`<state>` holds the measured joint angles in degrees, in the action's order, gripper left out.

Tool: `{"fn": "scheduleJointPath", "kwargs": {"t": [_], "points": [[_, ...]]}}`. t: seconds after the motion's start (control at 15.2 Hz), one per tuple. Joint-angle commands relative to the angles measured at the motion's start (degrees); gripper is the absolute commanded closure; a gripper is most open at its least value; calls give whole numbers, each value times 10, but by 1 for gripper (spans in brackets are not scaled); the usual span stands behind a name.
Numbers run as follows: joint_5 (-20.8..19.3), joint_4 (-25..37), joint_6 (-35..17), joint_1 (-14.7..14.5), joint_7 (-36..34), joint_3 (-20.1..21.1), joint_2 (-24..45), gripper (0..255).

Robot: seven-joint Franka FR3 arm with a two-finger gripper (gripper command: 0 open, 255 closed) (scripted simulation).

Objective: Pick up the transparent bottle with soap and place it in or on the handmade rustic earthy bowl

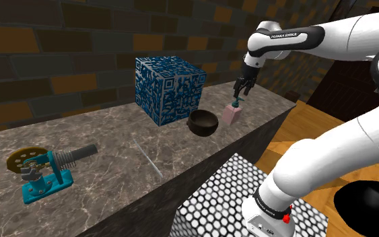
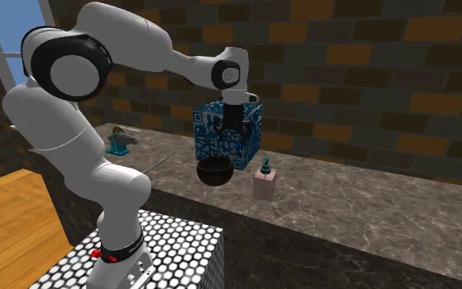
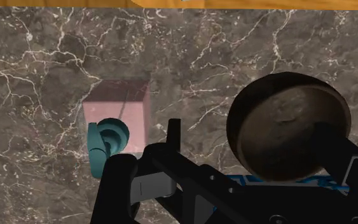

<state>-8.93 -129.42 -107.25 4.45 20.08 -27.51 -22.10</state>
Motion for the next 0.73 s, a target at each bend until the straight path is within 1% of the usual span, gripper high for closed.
{"fn": "scheduleJointPath", "kwargs": {"t": [0.0,0.2,0.4,0.59,0.66], "points": [[10,21,-23,-1,33,-26,41,0],[35,54,-51,-2,81,-61,103,0],[75,94,-74,1,136,-91,172,0],[128,142,-88,13,195,-111,247,0],[133,147,-89,16,200,-112,254,0]]}}
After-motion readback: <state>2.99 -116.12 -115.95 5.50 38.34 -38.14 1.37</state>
